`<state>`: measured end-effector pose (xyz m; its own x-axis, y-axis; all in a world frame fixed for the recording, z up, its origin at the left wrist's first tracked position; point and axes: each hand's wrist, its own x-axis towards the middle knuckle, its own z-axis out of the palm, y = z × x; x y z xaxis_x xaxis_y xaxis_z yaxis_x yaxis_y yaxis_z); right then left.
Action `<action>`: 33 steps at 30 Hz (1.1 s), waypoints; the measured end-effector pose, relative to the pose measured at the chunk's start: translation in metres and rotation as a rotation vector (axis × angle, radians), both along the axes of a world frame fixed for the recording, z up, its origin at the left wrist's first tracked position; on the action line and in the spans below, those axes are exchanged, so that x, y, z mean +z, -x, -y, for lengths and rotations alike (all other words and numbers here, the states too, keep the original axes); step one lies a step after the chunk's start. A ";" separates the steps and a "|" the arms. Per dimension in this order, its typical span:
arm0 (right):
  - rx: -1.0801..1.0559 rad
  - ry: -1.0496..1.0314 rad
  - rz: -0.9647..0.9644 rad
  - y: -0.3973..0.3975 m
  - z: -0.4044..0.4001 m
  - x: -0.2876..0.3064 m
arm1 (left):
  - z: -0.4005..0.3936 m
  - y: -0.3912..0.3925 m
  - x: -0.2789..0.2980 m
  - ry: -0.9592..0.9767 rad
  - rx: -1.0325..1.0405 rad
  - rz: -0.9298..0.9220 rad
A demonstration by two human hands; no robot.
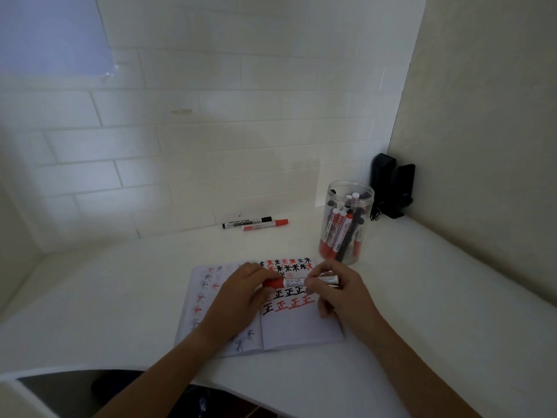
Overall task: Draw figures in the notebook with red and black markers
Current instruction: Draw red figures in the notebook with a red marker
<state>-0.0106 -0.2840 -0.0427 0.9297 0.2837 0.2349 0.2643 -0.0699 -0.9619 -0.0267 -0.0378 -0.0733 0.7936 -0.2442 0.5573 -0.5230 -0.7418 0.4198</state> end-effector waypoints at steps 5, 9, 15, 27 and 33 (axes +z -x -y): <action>-0.023 0.270 0.165 0.007 -0.007 -0.007 | 0.000 -0.003 -0.003 -0.012 0.029 -0.030; -0.036 0.378 0.292 0.007 -0.009 -0.014 | -0.002 -0.004 -0.004 -0.037 -0.002 0.001; -0.047 0.347 0.278 0.007 -0.012 -0.017 | -0.001 -0.005 -0.002 -0.083 -0.022 0.076; -0.082 0.035 0.099 0.007 -0.015 -0.004 | -0.001 -0.011 -0.006 -0.133 0.072 -0.012; -0.306 -0.151 0.244 -0.007 -0.008 0.029 | 0.003 -0.007 -0.010 -0.257 0.336 -0.353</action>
